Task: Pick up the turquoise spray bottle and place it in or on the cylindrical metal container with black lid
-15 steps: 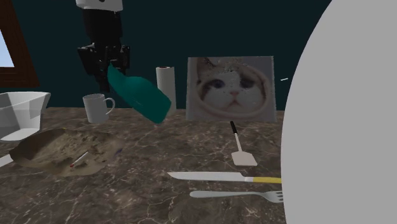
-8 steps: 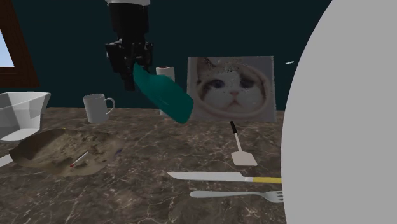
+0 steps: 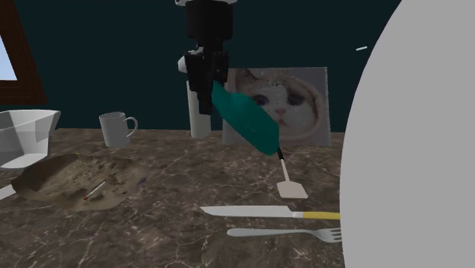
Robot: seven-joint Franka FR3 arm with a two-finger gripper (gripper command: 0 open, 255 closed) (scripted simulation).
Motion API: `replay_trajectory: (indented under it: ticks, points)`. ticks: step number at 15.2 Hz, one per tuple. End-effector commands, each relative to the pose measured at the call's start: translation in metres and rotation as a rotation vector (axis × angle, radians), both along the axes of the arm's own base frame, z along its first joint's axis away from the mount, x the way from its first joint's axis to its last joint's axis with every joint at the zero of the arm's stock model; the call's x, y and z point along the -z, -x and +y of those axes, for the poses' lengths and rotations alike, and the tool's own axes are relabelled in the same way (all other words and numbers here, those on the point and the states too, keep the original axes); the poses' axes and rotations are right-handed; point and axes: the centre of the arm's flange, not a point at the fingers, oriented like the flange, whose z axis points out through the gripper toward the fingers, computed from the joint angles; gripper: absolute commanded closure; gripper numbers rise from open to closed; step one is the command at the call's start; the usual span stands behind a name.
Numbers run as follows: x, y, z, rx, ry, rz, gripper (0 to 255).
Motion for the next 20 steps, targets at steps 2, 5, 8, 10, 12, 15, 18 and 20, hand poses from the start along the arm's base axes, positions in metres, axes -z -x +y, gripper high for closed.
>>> replay_trajectory:
  ticks: [2, 5, 8, 10, 12, 15, 18, 20]
  points:
    - [0.003, -0.014, -0.037, -0.002, 0.0, 0.0, 255]
    - [0.004, -0.026, -0.075, -0.002, 0.0, 0.0, 255]
    - [0.005, -0.038, -0.112, -0.002, 0.0, 0.0, 255]
    - [0.005, -0.046, -0.137, -0.002, 0.0, 0.0, 255]
    - [0.006, -0.054, -0.163, -0.002, 0.0, 0.0, 255]
    - [0.007, -0.067, -0.2, -0.002, 0.0, 0.0, 255]
    - [0.008, -0.079, -0.238, -0.002, 0.0, 0.0, 255]
    - [0.009, -0.087, -0.263, -0.002, 0.0, 0.0, 255]
